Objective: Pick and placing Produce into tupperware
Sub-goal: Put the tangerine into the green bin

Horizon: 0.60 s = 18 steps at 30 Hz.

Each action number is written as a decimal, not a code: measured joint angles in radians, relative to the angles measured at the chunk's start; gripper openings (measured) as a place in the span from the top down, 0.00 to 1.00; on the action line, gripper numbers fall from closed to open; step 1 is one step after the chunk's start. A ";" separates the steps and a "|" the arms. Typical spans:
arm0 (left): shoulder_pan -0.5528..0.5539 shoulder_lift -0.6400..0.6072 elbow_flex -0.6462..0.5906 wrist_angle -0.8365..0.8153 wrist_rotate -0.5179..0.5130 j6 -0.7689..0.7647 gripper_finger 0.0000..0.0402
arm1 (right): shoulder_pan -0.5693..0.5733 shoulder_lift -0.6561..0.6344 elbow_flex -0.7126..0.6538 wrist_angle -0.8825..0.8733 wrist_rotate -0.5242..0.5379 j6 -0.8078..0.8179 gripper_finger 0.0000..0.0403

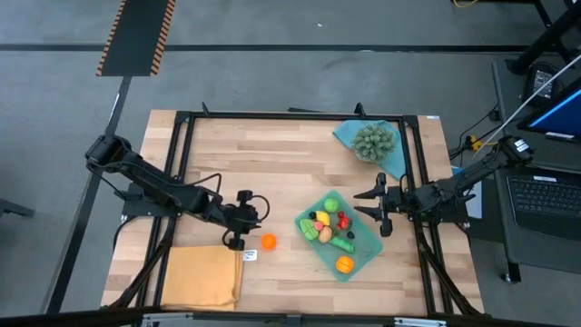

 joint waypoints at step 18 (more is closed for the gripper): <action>0.031 0.000 0.000 -0.002 0.000 -0.043 0.59 | 0.000 0.000 0.000 -0.002 0.000 -0.037 0.60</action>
